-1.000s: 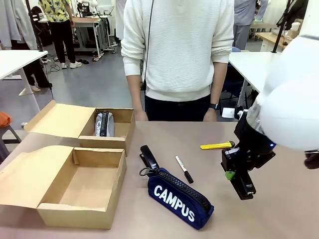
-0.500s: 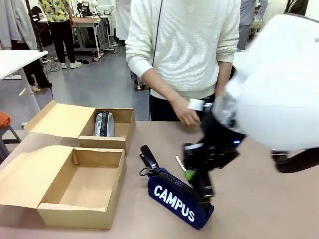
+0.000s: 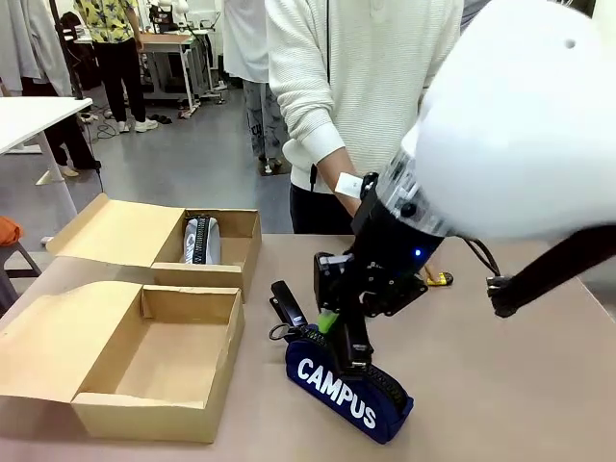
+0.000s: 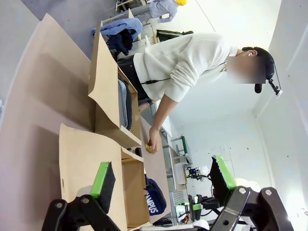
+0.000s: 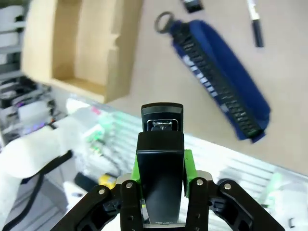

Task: Place items inside the box.
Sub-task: Pick up a Pencil pouch or Stapler and place it inside the Mailer Box closest to the robot.

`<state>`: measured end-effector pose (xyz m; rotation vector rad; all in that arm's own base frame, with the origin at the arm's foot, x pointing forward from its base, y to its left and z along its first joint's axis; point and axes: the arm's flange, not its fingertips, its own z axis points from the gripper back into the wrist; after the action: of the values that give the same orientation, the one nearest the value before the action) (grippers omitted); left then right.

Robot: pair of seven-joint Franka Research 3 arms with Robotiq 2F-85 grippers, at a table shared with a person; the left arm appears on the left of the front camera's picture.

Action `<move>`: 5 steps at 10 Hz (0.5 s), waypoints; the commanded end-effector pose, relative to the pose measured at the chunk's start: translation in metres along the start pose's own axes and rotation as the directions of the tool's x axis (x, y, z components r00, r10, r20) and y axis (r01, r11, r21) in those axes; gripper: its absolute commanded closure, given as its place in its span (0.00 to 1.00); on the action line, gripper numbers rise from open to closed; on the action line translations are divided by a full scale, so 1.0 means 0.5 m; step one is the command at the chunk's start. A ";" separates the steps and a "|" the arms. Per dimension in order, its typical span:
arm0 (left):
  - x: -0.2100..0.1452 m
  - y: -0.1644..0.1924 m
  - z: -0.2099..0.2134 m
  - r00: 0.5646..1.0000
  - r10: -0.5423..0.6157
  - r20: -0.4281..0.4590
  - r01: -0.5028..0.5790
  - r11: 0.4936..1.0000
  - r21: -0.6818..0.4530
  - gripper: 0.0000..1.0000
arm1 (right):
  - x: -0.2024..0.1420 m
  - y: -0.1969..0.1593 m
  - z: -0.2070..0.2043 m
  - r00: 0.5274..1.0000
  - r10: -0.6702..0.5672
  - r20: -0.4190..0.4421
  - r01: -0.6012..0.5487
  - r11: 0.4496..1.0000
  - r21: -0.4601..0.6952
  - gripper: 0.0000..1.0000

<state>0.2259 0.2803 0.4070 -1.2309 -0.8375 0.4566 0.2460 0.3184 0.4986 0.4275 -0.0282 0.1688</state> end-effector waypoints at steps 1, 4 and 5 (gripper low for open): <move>-0.006 -0.003 -0.003 1.000 -0.019 0.015 0.019 1.000 -0.019 0.00 | -0.058 0.096 -0.043 0.998 -0.038 -0.044 0.045 0.986 0.162 0.63; -0.006 -0.003 -0.003 1.000 -0.019 0.015 0.019 1.000 -0.019 0.00 | -0.060 0.233 -0.185 0.982 -0.084 0.171 0.088 0.996 -0.014 0.63; -0.006 -0.003 -0.003 1.000 -0.019 0.015 0.019 1.000 -0.019 0.00 | -0.046 0.267 -0.219 0.978 -0.082 0.191 0.084 0.996 -0.006 0.63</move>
<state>0.2256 0.2805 0.4070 -1.2312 -0.8379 0.4571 0.1687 0.4462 0.4573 0.4917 -0.1454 0.1057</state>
